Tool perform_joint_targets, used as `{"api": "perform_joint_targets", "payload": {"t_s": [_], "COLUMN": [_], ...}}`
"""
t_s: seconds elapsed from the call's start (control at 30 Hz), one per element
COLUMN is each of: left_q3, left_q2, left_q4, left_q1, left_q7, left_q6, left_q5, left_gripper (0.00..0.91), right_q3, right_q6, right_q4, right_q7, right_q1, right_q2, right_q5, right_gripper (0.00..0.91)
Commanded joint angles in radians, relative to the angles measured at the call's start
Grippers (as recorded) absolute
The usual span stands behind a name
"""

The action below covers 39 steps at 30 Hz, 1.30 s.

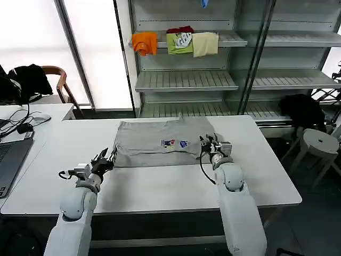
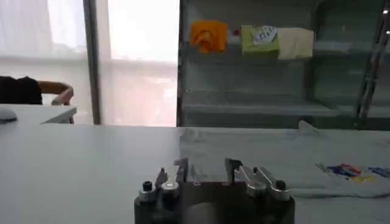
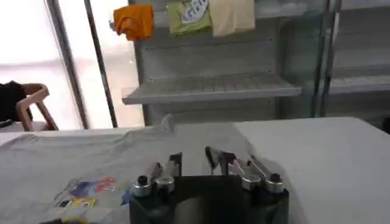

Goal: Fold and organize the clothes.

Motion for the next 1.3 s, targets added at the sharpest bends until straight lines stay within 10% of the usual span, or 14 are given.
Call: {"api": "perform_joint_targets", "payload": {"t_s": [0.03,0.2,0.77,0.87,0.93,0.97,1.0,1.3], "left_q3": [0.004,0.004,0.005,0.003,0.002,0.002,0.003,0.007], "left_q2": [-0.003,0.007,0.008,0.011,0.013,0.013,0.013,0.012], "left_q4": [-0.019,-0.048,-0.042,-0.037,-0.031,-0.024,-0.019,-0.020], "left_q1": [0.010,0.027,0.044,0.044,0.042,0.042,0.042,0.052], "left_q7": [-0.005,-0.005,0.019,0.018,0.018,0.019,0.020,0.055], "left_q6": [-0.006,0.074,0.103,0.106,0.107,0.107,0.106,0.117], "left_q5": [0.017,0.104,0.118,0.118,0.119,0.118,0.118,0.118], "left_gripper": [0.907,0.907,0.907,0.907,0.907,0.403,0.071,0.010], "right_q3": [0.005,-0.008,0.034,0.037,0.040,0.042,0.045,0.044], "right_q6": [0.013,-0.091,-0.099,-0.099,-0.098,-0.098,-0.098,-0.097], "right_q4": [-0.016,0.140,0.249,0.248,0.238,0.231,0.224,0.228], "right_q7": [0.016,-0.012,-0.003,-0.007,-0.006,-0.004,-0.004,-0.010], "right_q1": [0.026,-0.095,-0.268,-0.276,-0.279,-0.279,-0.280,-0.278], "right_q2": [-0.004,-0.060,-0.107,-0.105,-0.101,-0.097,-0.094,-0.086], "right_q5": [0.035,0.008,-0.035,-0.046,-0.055,-0.061,-0.063,-0.058], "right_gripper": [0.907,0.907,0.907,0.826,0.413,0.000,0.000,0.000]}}
